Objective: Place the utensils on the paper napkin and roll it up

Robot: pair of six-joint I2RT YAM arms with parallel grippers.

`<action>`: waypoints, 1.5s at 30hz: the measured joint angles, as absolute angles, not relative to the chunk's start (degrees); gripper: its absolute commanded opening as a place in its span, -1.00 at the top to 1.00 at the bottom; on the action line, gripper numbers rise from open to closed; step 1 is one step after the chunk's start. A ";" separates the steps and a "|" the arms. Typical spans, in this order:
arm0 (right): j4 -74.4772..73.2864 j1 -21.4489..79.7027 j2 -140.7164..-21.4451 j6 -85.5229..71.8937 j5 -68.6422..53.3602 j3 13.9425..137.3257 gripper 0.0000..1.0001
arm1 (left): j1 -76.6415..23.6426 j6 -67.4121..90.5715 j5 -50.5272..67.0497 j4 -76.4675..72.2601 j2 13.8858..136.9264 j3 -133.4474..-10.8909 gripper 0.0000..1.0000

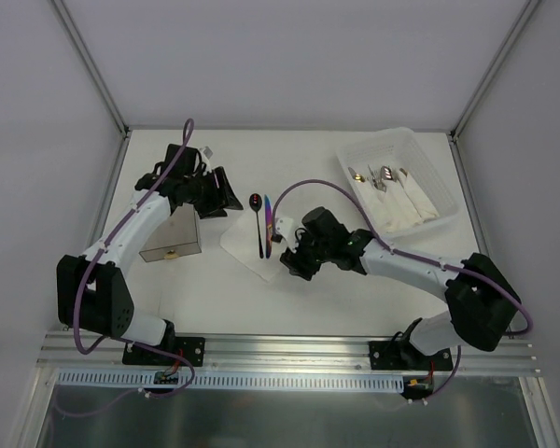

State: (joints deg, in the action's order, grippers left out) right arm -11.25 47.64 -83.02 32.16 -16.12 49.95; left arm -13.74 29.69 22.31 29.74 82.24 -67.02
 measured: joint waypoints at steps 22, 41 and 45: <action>15.68 62.76 -90.70 53.23 -9.04 40.58 -0.14 | -9.63 33.54 26.79 28.08 83.07 -67.20 -0.25; 25.06 64.34 -96.62 60.23 -6.20 40.18 0.63 | -8.73 33.54 27.07 28.08 83.07 -67.18 -0.27; 25.23 64.77 -96.25 60.34 -6.22 38.87 0.85 | -8.32 33.54 27.11 28.08 83.07 -67.18 -0.27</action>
